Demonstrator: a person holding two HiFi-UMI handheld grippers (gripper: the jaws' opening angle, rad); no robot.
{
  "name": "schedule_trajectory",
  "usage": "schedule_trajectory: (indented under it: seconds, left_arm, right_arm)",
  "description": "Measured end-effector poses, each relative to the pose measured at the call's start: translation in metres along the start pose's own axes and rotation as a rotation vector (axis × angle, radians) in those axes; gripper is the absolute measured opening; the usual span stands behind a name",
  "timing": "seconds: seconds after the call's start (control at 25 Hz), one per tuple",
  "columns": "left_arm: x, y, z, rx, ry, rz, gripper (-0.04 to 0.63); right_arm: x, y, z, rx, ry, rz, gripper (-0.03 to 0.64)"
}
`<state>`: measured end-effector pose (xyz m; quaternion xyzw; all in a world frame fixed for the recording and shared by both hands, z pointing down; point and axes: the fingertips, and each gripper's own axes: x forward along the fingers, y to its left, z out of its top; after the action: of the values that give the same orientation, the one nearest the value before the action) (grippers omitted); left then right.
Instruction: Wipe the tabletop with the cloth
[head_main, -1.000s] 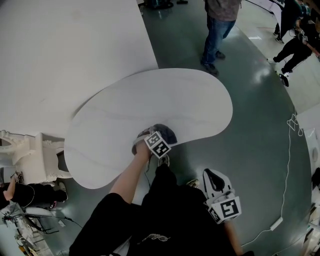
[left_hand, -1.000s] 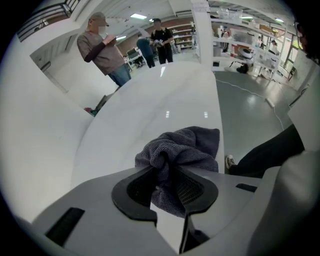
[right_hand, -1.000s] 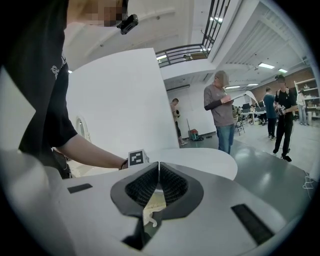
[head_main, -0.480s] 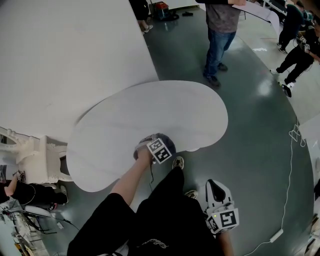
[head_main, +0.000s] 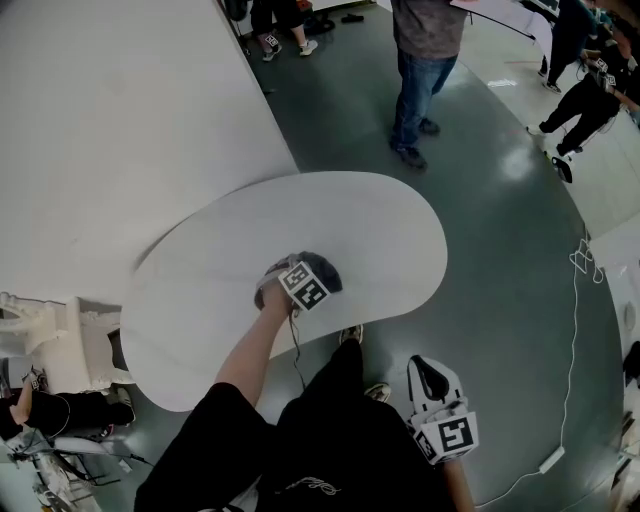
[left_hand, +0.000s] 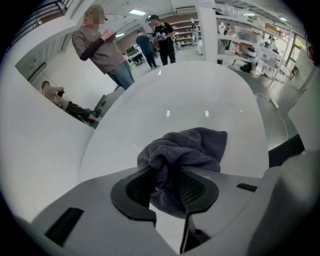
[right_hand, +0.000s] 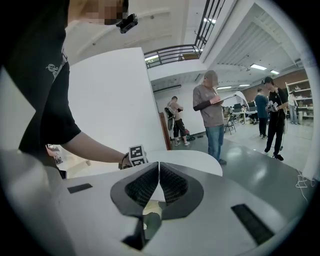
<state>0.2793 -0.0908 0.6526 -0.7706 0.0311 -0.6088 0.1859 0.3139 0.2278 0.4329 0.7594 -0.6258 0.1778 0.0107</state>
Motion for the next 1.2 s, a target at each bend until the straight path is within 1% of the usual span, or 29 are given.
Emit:
schedule_trajectory:
  seconds: [0.16, 0.52, 0.68, 0.96, 1.2]
  left_arm:
    - [0.014, 0.04, 0.012, -0.009, -0.016, -0.005, 0.114]
    - [0.044, 0.126, 0.033, -0.019, -0.048, -0.009, 0.117]
    - [0.057, 0.161, 0.037, -0.002, -0.053, -0.009, 0.117]
    - [0.073, 0.196, 0.058, 0.029, -0.075, -0.003, 0.117]
    - [0.084, 0.217, 0.062, 0.051, -0.101, 0.015, 0.117]
  right_arm:
    - [0.033, -0.007, 0.016, -0.003, 0.018, -0.006, 0.014]
    - [0.09, -0.02, 0.028, 0.007, 0.068, -0.041, 0.014]
    - [0.11, -0.02, 0.029, 0.023, 0.087, -0.073, 0.014]
    - [0.133, -0.029, 0.033, 0.037, 0.098, -0.116, 0.014]
    - [0.148, -0.022, 0.033, 0.034, 0.12, -0.143, 0.014]
